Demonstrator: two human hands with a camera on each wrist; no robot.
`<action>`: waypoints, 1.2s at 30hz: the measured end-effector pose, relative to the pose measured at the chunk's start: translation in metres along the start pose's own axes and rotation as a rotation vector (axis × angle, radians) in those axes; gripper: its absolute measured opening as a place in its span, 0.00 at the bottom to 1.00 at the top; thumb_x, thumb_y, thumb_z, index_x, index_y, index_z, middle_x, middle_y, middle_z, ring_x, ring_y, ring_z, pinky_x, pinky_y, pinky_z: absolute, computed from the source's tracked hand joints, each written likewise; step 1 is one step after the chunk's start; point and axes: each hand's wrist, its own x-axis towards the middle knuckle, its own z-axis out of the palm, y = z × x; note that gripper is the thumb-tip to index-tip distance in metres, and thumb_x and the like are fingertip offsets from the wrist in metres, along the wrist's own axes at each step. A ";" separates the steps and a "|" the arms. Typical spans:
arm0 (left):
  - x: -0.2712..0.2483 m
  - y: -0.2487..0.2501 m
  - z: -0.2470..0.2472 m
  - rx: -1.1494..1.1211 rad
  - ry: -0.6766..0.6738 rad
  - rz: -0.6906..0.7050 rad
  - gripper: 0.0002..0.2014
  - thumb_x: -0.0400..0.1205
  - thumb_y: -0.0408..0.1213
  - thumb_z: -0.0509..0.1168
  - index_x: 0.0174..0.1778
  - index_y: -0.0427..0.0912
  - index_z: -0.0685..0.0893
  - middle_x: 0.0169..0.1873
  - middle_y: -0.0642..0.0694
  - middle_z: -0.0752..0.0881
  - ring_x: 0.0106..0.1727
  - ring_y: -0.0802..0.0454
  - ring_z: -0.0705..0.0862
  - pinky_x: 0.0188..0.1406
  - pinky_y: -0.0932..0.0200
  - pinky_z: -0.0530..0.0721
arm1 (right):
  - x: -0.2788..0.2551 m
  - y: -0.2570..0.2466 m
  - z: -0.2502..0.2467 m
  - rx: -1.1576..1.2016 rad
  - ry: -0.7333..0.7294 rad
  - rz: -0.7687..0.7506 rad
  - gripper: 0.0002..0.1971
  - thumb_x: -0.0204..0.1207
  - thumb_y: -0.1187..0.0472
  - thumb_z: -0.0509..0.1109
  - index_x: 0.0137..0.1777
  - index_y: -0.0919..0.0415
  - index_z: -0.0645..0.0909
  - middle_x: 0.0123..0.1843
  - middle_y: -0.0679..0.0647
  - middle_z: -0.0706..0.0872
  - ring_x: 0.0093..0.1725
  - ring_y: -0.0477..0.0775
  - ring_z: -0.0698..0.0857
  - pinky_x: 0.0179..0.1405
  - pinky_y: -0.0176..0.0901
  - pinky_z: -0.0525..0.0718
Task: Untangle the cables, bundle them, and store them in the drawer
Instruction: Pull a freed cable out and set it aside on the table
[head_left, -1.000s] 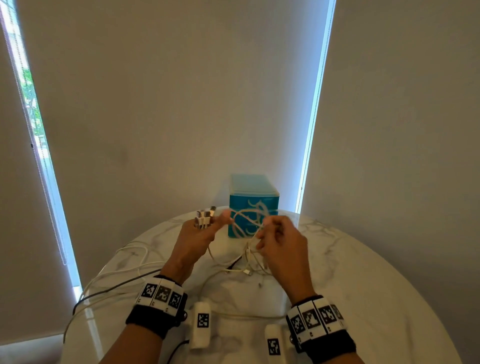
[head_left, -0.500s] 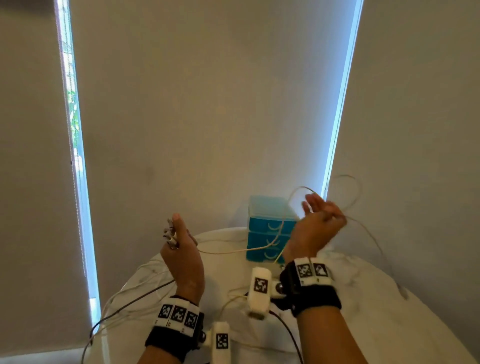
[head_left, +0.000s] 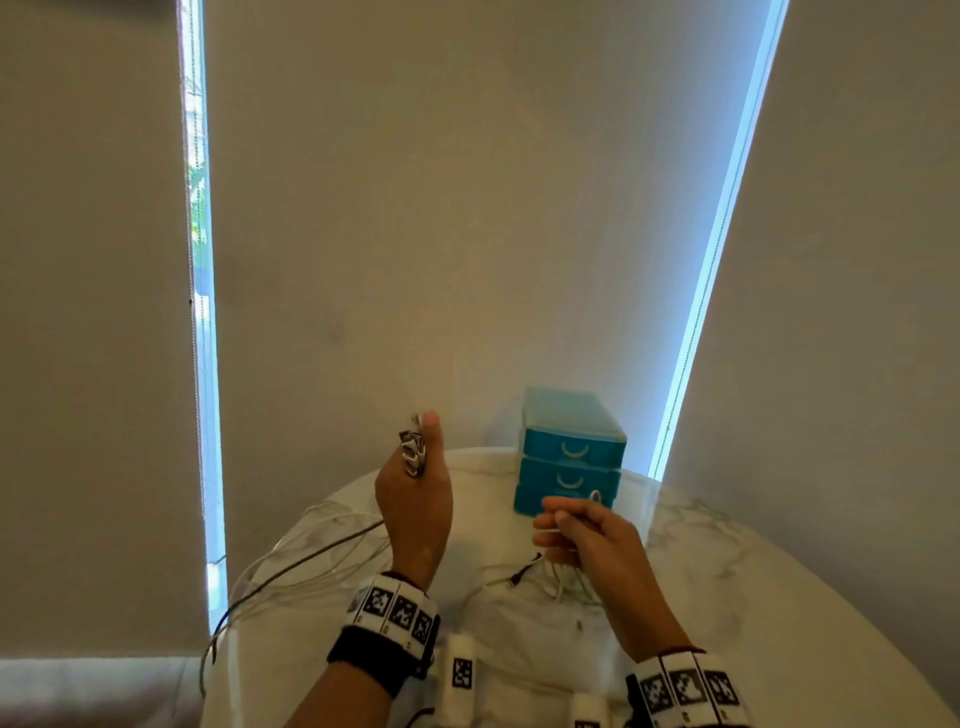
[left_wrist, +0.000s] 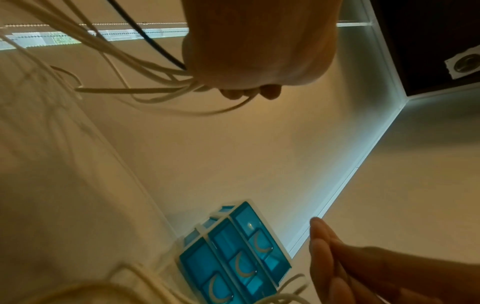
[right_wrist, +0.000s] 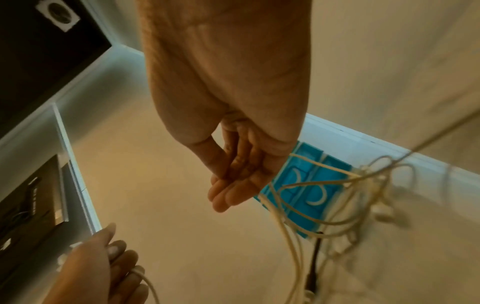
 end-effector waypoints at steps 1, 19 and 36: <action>0.000 -0.002 0.001 0.055 -0.028 0.008 0.34 0.88 0.67 0.60 0.26 0.42 0.78 0.22 0.46 0.80 0.27 0.49 0.77 0.32 0.44 0.80 | -0.003 0.003 -0.003 0.025 -0.011 0.020 0.10 0.91 0.68 0.67 0.62 0.63 0.90 0.52 0.62 0.96 0.54 0.64 0.96 0.52 0.50 0.95; -0.011 -0.014 0.010 0.828 -1.044 0.151 0.21 0.91 0.59 0.57 0.43 0.51 0.86 0.44 0.47 0.92 0.45 0.47 0.89 0.46 0.49 0.84 | -0.014 0.007 0.019 -0.098 -0.056 -0.360 0.17 0.83 0.56 0.81 0.70 0.42 0.90 0.70 0.38 0.90 0.71 0.39 0.87 0.73 0.43 0.87; -0.015 -0.012 0.014 0.584 -0.842 0.039 0.26 0.85 0.63 0.69 0.28 0.50 0.75 0.23 0.55 0.81 0.28 0.61 0.76 0.36 0.54 0.75 | -0.006 0.008 -0.017 -0.179 0.040 -0.231 0.22 0.82 0.77 0.69 0.57 0.47 0.93 0.61 0.40 0.93 0.63 0.39 0.89 0.67 0.36 0.88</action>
